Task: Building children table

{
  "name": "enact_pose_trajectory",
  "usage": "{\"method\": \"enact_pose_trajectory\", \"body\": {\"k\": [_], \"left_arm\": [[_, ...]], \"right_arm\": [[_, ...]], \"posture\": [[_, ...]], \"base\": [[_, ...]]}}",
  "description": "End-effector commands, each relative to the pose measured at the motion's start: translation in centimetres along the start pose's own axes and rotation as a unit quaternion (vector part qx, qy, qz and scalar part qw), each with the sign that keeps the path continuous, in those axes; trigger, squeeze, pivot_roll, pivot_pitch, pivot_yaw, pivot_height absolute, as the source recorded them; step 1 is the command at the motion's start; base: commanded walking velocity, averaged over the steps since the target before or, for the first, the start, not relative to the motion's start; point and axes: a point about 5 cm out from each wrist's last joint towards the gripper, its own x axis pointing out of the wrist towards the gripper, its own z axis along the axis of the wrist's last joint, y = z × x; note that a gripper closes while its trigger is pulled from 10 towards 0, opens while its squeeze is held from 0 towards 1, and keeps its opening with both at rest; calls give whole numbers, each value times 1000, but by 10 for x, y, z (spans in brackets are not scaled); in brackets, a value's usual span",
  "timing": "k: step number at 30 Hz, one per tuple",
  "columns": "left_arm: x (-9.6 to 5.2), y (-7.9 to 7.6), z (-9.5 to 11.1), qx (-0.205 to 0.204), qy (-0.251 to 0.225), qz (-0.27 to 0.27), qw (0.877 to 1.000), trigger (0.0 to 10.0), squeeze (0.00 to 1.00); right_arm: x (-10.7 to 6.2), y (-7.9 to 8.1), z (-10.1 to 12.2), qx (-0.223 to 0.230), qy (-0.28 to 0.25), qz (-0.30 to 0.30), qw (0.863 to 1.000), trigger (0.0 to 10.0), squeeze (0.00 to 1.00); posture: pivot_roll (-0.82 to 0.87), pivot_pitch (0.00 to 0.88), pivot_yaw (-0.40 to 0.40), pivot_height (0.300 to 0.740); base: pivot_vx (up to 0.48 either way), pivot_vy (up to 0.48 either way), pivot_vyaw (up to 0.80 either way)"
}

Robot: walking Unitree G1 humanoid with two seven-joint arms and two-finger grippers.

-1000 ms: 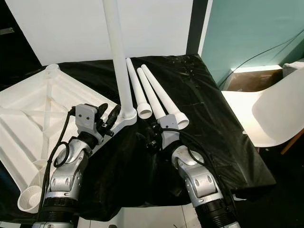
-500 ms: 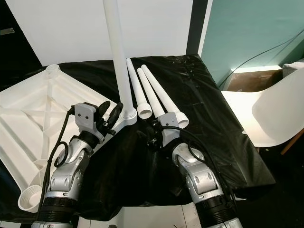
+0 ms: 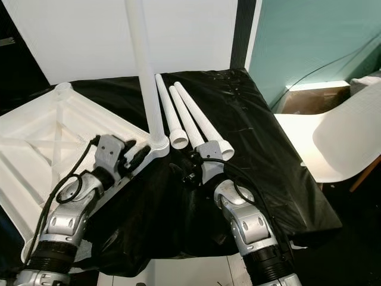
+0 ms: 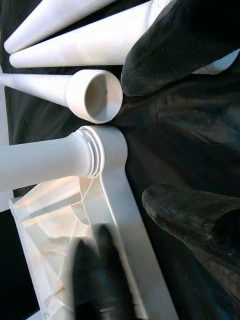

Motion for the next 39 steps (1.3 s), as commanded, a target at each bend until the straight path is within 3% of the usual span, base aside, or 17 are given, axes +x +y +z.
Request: {"method": "enact_pose_trajectory", "body": {"k": [1, 13, 14, 15, 16, 17, 18, 19, 20, 21, 22, 23, 30, 39], "left_arm": [[-1, -10, -13, 0, 41, -50, 998, 10000, 0], [8, -3, -37, -19, 144, -3, 989, 10000, 0], [9, -3, -40, -29, 157, -1, 987, 8588, 0], [12, -5, -41, -42, 164, -4, 986, 3490, 0], [12, -5, -41, -42, 164, -4, 986, 3490, 0], [13, -7, -41, -49, 167, -7, 985, 1333, 0], [16, -9, -40, -54, 170, -7, 984, 0, 0], [18, -10, -40, -56, 170, -6, 984, 902, 0], [18, -10, -40, -56, 170, -6, 984, 902, 0], [20, -11, -39, -60, 171, -4, 984, 1608, 0], [20, -11, -39, -60, 171, -4, 984, 1608, 0], [22, -11, -39, -66, 172, 4, 983, 0, 0], [30, -7, -39, -86, 180, 47, 979, 0, 0], [33, 10, -36, -119, 181, 107, 970, 0, 0]], "right_arm": [[0, 0, -2, 2, 2, -3, 1000, 10000, 0], [0, 0, -1, 2, -1, -6, 1000, 10000, 0], [0, 0, -1, 2, -1, -6, 1000, 10000, 0], [0, -1, -1, 1, -2, -7, 1000, 10000, 0], [0, -1, -1, 1, -2, -7, 1000, 10000, 0], [0, -1, -1, 0, -2, -7, 1000, 10000, 0], [0, -1, 0, -1, -3, -7, 1000, 10000, 0], [0, -1, 0, -1, -3, -8, 1000, 10000, 0], [0, -1, 0, -1, -3, -8, 1000, 10000, 0], [0, -2, 0, -1, -3, -9, 1000, 10000, 0], [0, -2, 0, -1, -3, -9, 1000, 10000, 0], [0, -2, 0, -1, -3, -9, 1000, 10000, 0], [-1, -2, 0, -3, -4, -9, 1000, 10000, 0], [2, 0, 2, 0, -9, -12, 1000, 10000, 0]], "posture": [[-11, 0, 45, 740], [-21, 0, 51, 740], [-24, 0, 51, 740], [-26, 0, 52, 740], [-26, 0, 52, 740], [-30, 0, 51, 740], [-30, 0, 51, 740], [-32, 0, 50, 740], [-32, 0, 50, 740], [-32, 0, 50, 740], [-32, 0, 50, 740], [-33, 0, 47, 740], [-29, 0, 43, 740], [-14, 0, 66, 740]], "base": [[0, 0, 0], [0, 0, 0], [0, 0, 0], [0, 0, 0], [0, 0, 0], [0, 0, 0], [0, 0, 0], [0, 0, 0], [0, 0, 0], [0, 0, 0], [0, 0, 0], [0, 0, 0], [0, 0, 0], [0, 0, 0]]}}
